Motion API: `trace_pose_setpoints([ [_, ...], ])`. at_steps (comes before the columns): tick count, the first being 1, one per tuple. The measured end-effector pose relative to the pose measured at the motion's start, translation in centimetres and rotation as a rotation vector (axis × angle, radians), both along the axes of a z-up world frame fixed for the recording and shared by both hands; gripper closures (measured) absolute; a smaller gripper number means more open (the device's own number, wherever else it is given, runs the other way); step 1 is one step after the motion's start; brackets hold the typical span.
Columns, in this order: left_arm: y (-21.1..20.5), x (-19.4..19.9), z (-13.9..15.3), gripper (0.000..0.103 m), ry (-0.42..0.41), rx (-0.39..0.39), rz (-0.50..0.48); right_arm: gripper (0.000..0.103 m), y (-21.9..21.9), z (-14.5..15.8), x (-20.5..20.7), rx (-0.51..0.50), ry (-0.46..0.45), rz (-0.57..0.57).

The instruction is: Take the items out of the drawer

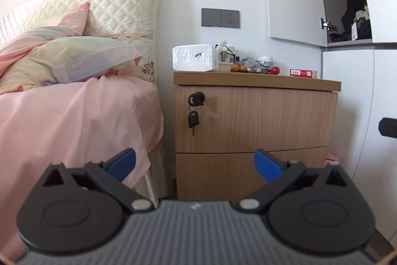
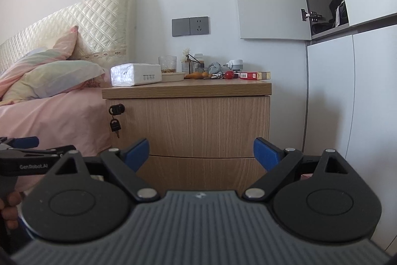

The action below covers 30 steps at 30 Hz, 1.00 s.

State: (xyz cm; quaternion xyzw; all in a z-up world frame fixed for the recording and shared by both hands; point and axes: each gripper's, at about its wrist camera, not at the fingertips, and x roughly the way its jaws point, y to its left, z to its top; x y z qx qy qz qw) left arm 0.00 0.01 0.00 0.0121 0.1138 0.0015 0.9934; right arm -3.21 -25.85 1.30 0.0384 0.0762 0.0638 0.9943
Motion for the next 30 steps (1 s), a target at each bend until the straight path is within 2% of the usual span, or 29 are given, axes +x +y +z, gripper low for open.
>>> trace_pose_setpoints([
  [10, 0.3, 0.0, 0.0, 0.000, 0.014, -0.037, -0.001, 0.010, -0.2, -0.4, -0.1, -0.004, 0.004, 0.020],
  [18, 1.2, 0.5, -0.1, 0.000, 0.018, -0.033, -0.004, 0.010, -0.1, -0.4, 0.0, -0.011, 0.022, 0.013],
  [30, 0.4, 0.3, -0.2, 0.000, 0.012, -0.014, -0.008, 0.010, 0.2, -0.7, 0.0, -0.013, 0.019, 0.014],
])
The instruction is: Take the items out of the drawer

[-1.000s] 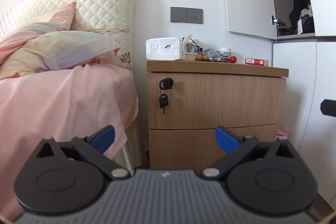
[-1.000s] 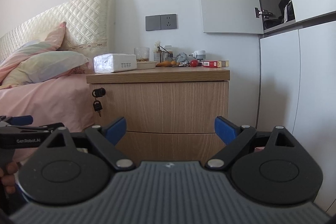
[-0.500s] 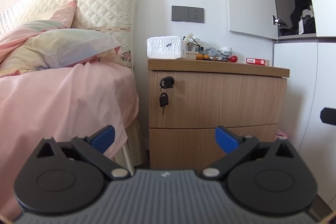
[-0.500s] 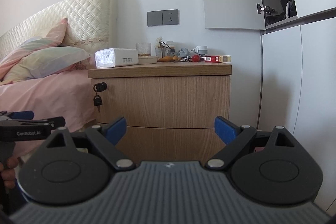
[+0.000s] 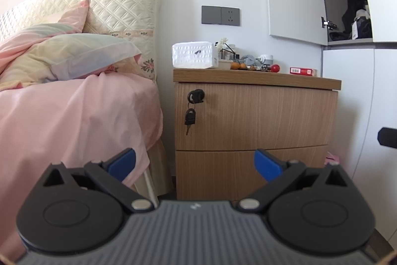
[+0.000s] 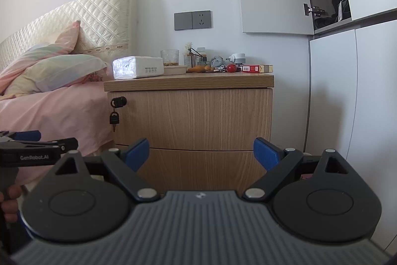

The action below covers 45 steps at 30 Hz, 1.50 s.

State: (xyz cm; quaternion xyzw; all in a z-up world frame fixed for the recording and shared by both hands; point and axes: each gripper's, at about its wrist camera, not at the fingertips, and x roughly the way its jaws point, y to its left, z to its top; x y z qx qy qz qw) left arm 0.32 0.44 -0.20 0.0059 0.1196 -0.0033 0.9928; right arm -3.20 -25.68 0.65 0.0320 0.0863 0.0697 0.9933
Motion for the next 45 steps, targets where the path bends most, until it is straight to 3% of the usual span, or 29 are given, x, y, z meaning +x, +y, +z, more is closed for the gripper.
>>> trace_pose_setpoints([
  [45, -1.4, -0.8, -0.2, 0.000, -0.003, 0.023, -0.004, 0.010, -0.4, 0.1, -0.6, 0.015, -0.017, 0.005],
])
